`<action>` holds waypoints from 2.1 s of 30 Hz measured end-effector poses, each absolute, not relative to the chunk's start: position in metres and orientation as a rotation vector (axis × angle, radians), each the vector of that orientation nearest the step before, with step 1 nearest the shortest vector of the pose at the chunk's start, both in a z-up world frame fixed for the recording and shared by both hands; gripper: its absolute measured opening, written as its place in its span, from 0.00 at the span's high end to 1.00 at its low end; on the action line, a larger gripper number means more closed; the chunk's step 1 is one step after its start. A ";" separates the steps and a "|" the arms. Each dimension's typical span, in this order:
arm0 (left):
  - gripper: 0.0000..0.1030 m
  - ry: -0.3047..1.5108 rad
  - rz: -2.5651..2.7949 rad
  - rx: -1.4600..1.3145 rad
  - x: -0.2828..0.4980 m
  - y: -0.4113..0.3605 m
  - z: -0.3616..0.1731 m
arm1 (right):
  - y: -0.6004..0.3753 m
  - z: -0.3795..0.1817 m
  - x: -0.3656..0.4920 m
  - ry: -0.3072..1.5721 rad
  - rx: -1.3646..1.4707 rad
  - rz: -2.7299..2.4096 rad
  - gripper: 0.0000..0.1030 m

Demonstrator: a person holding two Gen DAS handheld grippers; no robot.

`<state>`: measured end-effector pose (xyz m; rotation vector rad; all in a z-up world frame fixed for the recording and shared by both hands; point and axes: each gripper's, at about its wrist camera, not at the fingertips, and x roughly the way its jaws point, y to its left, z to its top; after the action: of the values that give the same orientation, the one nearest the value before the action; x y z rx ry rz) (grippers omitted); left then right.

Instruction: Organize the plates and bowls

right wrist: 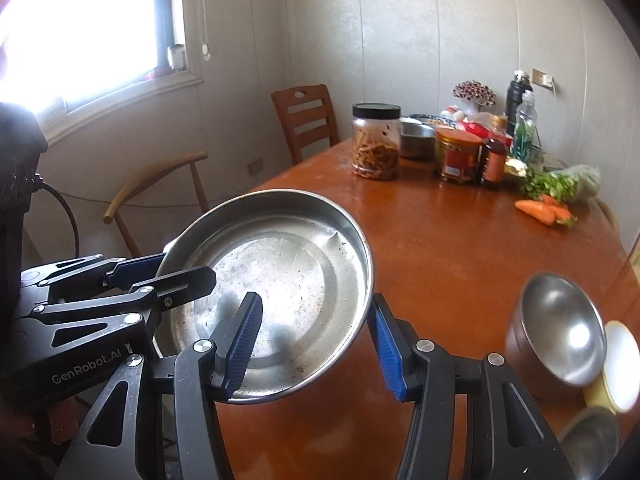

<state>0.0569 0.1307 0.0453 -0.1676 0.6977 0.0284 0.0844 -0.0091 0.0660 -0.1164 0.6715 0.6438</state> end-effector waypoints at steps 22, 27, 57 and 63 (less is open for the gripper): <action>0.66 0.747 0.091 -0.190 0.088 0.187 0.021 | 0.059 0.047 0.129 0.711 -0.153 0.693 0.45; 0.66 0.757 0.096 -0.197 0.094 0.191 0.015 | 0.065 0.041 0.132 0.721 -0.162 0.696 0.45; 0.67 0.773 0.121 -0.207 0.103 0.201 -0.002 | 0.076 0.024 0.143 0.739 -0.161 0.715 0.45; 0.67 0.774 0.125 -0.207 0.102 0.201 0.000 | 0.075 0.023 0.144 0.738 -0.149 0.718 0.45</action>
<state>0.1021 0.2006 -0.0001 -0.2069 0.7741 0.1248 0.1441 0.0747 0.0227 -0.1488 0.7380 0.7181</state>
